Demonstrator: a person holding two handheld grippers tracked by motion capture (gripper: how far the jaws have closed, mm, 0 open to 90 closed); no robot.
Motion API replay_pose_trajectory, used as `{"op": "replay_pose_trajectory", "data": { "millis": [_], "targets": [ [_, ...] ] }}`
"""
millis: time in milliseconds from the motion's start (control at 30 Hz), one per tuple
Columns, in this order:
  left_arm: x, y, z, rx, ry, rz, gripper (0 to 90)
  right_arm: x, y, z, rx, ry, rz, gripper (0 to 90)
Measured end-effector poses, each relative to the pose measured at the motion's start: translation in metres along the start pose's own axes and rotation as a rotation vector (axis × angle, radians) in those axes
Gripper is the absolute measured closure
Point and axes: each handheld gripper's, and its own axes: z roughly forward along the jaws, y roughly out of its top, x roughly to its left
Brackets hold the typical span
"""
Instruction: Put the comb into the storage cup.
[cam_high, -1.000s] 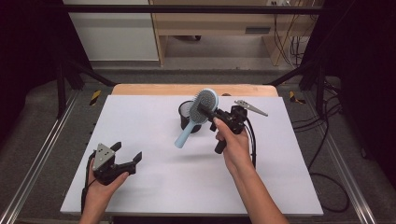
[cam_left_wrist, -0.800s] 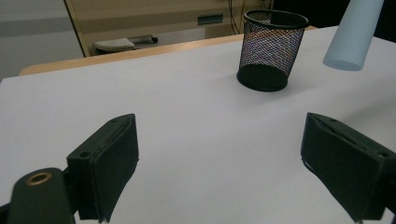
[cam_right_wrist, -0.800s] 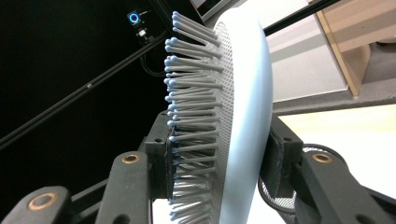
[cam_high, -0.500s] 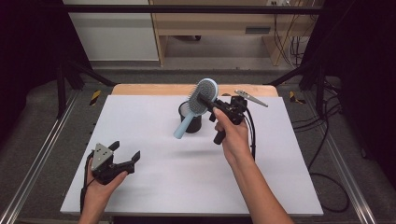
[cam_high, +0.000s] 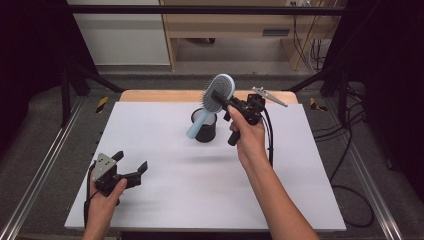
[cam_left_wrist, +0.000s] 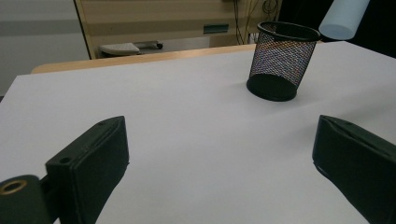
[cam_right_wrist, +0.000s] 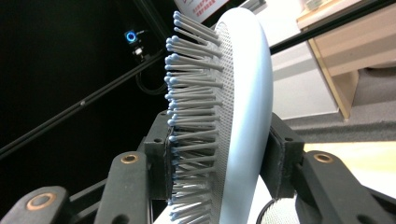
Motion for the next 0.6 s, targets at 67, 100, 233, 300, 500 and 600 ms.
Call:
{"op": "replay_pose_trajectory", "data": {
  "millis": [67,100,233,300,500,600],
  "targets": [
    [0.001,0.000,0.000,-0.002,0.000,-0.004,3.8,0.000,0.004,0.003,-0.008,-0.005,-0.006,53.1],
    [0.002,0.000,0.000,-0.002,0.001,-0.002,3.8,0.000,0.006,0.005,-0.010,-0.010,-0.007,53.0],
    [0.003,-0.001,0.000,-0.004,0.001,0.000,3.8,-0.001,0.013,0.013,-0.025,-0.031,-0.022,52.9],
    [0.003,-0.001,-0.001,-0.004,0.000,0.001,4.0,-0.002,0.016,0.017,-0.033,-0.045,-0.032,52.9],
    [0.006,-0.001,-0.001,-0.008,0.002,-0.005,4.2,-0.005,0.021,0.029,-0.041,-0.071,-0.037,52.8],
    [0.007,-0.001,-0.002,-0.008,0.002,-0.005,4.2,-0.006,0.025,0.034,-0.054,-0.078,-0.046,52.8]
  ]
}}
